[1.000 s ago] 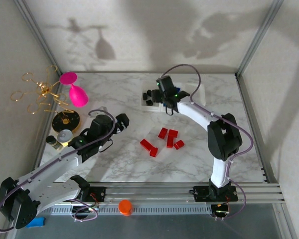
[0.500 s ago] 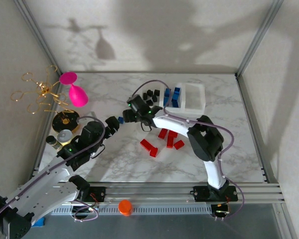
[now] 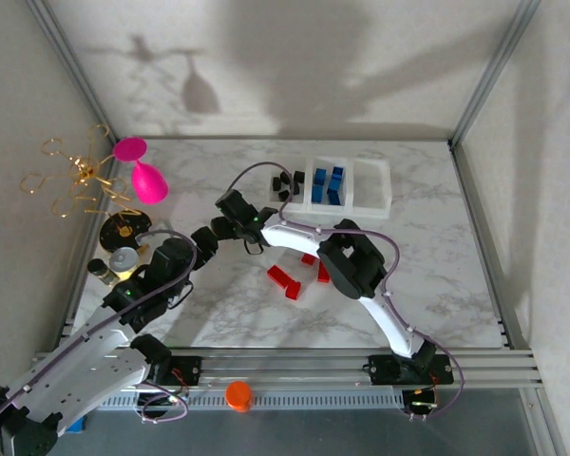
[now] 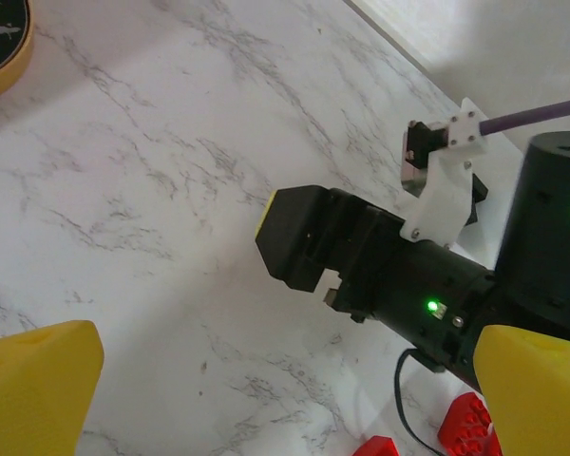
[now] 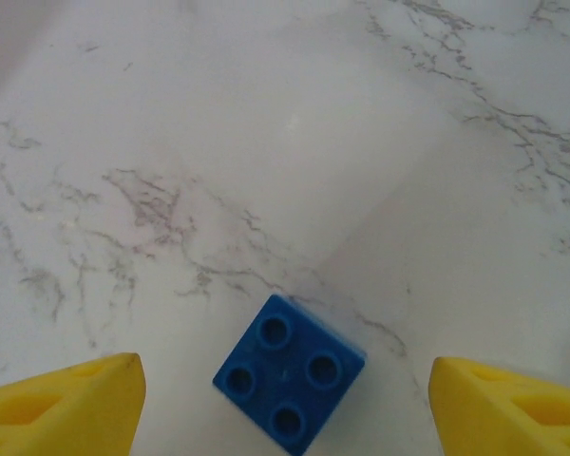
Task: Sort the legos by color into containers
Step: Pick up the lego from the center of the table.
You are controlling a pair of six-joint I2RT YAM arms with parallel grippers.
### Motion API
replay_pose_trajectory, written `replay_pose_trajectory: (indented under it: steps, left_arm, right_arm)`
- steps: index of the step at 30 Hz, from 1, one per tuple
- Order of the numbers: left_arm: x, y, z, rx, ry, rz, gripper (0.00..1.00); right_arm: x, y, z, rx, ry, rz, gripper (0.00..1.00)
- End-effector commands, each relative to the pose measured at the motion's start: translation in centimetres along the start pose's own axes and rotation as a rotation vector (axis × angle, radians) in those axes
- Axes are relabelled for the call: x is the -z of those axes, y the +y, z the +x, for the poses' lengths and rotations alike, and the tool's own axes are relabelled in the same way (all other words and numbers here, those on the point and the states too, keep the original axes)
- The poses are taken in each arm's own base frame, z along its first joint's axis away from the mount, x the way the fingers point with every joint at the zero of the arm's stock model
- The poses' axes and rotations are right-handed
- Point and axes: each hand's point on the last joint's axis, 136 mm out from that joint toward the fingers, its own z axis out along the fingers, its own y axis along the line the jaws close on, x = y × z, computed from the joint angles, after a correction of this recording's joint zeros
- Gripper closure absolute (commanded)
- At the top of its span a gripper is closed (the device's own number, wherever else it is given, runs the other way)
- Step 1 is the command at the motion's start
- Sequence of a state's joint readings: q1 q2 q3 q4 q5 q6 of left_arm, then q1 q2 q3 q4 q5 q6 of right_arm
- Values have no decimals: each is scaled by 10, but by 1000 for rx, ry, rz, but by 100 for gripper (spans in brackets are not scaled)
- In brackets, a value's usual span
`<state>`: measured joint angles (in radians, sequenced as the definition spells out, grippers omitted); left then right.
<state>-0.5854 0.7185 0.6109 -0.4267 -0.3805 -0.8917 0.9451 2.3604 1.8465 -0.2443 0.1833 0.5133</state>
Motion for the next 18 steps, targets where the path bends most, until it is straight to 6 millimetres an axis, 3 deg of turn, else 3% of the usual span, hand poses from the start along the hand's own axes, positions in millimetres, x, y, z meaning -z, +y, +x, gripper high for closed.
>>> replay_pose_trajectory:
  steps: [1,9,18]
  left_arm:
    - [1,14,-2,7,-24,-53,0]
    - [-4,9,-3,10,-21,-48,0]
    - [-9,5,3,9,0,-37,0]
  right_arm:
    - [-10,-6,-2,24,-2,57,21]
    - [-20,-21,5,56,10,156,25]
    - [1,-43,14,74,13,223,45]
